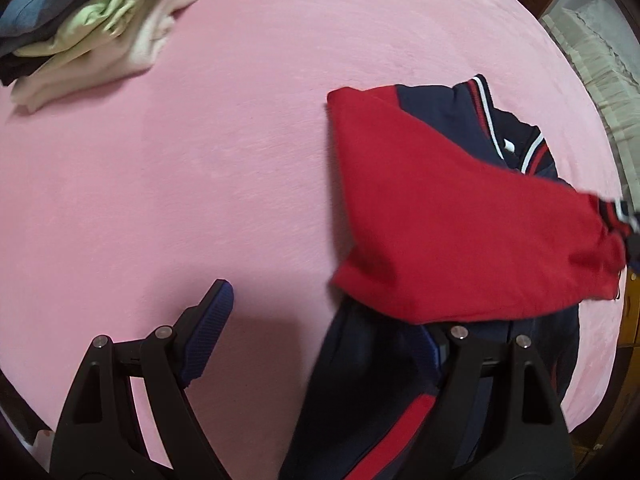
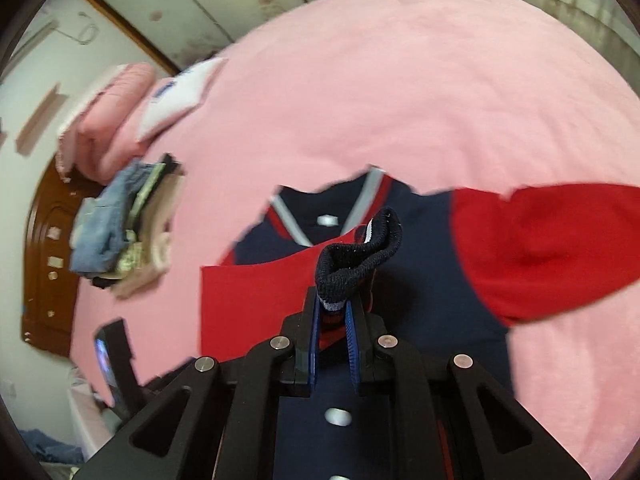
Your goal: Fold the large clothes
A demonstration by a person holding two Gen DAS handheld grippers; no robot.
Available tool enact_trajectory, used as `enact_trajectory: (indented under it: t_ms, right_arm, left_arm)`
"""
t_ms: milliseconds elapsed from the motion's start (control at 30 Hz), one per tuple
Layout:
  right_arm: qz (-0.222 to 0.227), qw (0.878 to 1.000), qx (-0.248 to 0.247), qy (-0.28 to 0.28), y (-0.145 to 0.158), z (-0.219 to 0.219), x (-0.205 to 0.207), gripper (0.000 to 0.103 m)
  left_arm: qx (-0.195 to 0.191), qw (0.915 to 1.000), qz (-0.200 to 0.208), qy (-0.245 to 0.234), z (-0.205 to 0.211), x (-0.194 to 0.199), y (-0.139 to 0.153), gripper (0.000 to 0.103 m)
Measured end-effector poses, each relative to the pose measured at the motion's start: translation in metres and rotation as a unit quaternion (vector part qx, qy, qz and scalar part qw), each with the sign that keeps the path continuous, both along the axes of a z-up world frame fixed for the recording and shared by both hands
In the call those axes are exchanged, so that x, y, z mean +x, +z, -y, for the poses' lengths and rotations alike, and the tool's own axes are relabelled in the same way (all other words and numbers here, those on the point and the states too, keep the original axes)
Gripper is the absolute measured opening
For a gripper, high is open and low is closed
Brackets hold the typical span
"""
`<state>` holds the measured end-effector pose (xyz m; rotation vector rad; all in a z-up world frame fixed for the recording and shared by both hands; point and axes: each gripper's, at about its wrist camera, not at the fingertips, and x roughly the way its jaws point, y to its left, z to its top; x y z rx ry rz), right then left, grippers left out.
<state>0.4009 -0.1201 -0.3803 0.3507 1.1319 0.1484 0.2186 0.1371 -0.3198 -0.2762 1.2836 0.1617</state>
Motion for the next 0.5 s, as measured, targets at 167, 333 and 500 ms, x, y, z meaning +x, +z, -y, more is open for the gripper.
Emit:
enact_trajectory:
  t_ms: [167,333,500]
  right_arm:
    - [-0.010,0.999,0.003,-0.046,-0.010,0.034,-0.011,0.012]
    - [-0.013,0.996,-0.014,-0.082,-0.018,0.070,-0.027,0.012]
    - [-0.061,0.993,-0.037,-0.092,-0.040,0.081,-0.027,0.012]
  left_arm:
    - [0.011,0.9999,-0.009,-0.002,0.001,-0.001,-0.007,0.079]
    - [0.014,0.9998,-0.014,-0.009,0.000,-0.004,-0.010,0.079]
    - [0.026,0.9995,-0.015,-0.011,0.002,-0.008,-0.012,0.079]
